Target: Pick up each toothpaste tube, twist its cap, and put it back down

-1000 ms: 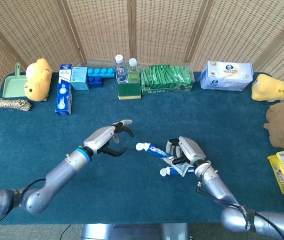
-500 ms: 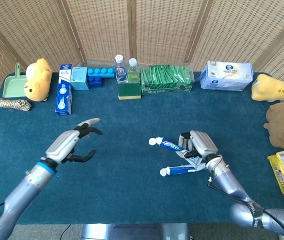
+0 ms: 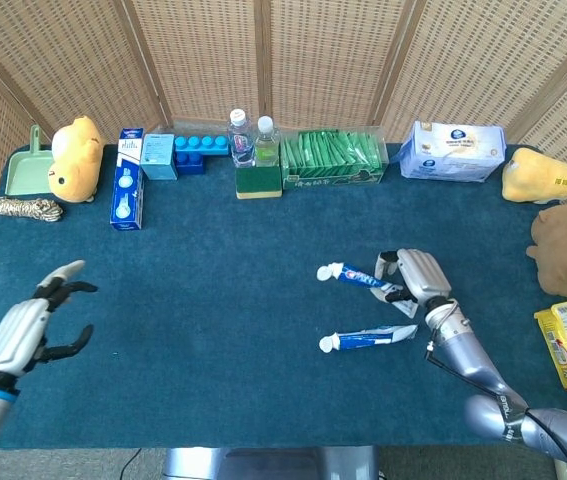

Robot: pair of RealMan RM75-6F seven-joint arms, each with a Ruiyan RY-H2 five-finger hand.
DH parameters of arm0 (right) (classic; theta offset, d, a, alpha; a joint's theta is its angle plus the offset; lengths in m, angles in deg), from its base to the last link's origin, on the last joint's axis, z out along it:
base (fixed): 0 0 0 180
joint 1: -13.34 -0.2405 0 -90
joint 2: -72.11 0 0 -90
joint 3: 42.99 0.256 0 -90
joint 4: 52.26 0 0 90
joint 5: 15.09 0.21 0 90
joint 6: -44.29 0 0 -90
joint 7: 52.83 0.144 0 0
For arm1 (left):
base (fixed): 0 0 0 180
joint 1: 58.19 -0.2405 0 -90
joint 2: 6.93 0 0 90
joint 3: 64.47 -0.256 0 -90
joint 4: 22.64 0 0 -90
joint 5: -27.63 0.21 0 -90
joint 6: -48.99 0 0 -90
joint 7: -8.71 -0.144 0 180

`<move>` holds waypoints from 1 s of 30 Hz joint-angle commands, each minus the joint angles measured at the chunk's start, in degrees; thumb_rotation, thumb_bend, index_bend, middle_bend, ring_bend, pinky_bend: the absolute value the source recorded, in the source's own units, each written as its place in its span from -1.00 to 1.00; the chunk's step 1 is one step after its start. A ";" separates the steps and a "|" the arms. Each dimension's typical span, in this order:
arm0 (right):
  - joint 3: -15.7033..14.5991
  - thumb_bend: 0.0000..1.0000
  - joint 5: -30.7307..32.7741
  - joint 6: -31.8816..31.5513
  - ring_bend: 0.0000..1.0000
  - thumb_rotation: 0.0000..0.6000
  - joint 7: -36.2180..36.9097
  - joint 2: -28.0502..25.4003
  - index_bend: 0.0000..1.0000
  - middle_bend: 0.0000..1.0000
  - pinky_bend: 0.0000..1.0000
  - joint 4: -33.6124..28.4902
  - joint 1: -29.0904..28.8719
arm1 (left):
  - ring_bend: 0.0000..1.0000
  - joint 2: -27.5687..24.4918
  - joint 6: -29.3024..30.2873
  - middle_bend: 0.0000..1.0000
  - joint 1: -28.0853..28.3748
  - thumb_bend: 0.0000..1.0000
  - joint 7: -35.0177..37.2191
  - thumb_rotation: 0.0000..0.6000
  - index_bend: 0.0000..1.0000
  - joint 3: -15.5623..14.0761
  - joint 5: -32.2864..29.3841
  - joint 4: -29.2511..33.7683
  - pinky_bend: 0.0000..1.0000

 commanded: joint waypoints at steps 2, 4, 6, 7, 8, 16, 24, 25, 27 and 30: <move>-0.07 -0.35 -0.29 -1.55 -0.41 1.00 -1.27 1.34 -0.33 -0.35 -0.57 1.33 0.28 | -0.90 0.03 2.06 -0.81 -1.73 -0.29 -0.44 1.00 -0.48 0.18 -0.31 -1.57 -0.48; -0.19 -0.37 -0.63 -2.54 -0.54 1.00 -1.87 1.61 -0.39 -0.43 -0.58 1.77 0.73 | -0.91 0.65 3.39 -0.81 -2.52 -0.29 -1.91 1.00 -0.49 0.68 -0.68 -2.35 -0.50; -0.03 -0.38 -0.72 -3.08 -0.60 1.00 -1.67 1.34 -0.43 -0.45 -0.59 1.55 1.27 | -0.91 1.45 3.84 -0.81 -2.99 -0.29 -2.31 1.00 -0.49 1.12 -0.77 -2.64 -0.51; 0.10 -0.38 -0.92 -3.46 -0.60 1.00 -1.43 1.09 -0.45 -0.45 -0.59 1.24 1.57 | -0.91 1.72 3.80 -0.81 -3.12 -0.30 -2.39 1.00 -0.50 1.25 -0.80 -2.80 -0.51; 0.20 -0.38 -1.34 -4.02 -0.60 1.00 -1.10 0.76 -0.46 -0.45 -0.59 0.82 1.96 | -0.91 1.93 3.62 -0.81 -3.20 -0.30 -2.48 1.00 -0.50 1.32 -0.84 -2.98 -0.51; -0.64 -0.39 -8.04 -12.51 -0.64 1.00 1.76 -3.29 -0.46 -0.45 -0.59 -4.32 7.82 | -0.94 3.51 4.20 -0.82 -4.85 -0.30 -5.46 1.00 -0.51 1.17 -0.09 -5.28 -0.61; -4.94 -0.36 -17.37 -25.14 -0.66 1.00 -0.73 -5.26 -0.33 -0.45 -0.59 -4.86 15.96 | -0.95 6.66 9.70 -0.80 -9.57 -0.30 -10.56 1.00 -0.52 -0.42 2.67 -10.26 -0.70; -5.41 -0.35 -18.14 -26.48 -0.66 1.00 -1.34 -5.21 -0.32 -0.44 -0.59 -4.72 16.85 | -0.95 7.18 10.50 -0.79 -10.22 -0.30 -10.69 1.00 -0.51 -0.61 3.26 -10.96 -0.70; -6.43 -0.35 -19.81 -29.25 -0.66 1.00 -2.47 -4.99 -0.31 -0.44 -0.59 -4.47 18.79 | -0.94 8.32 12.36 -0.78 -11.62 -0.30 -10.68 1.00 -0.51 -0.94 4.81 -12.75 -0.71; -7.26 -0.35 -21.15 -31.78 -0.66 1.00 -4.17 -4.82 -0.28 -0.43 -0.59 -4.43 20.63 | -0.93 9.54 14.46 -0.77 -12.90 -0.30 -10.71 1.00 -0.50 -0.92 6.59 -14.60 -0.71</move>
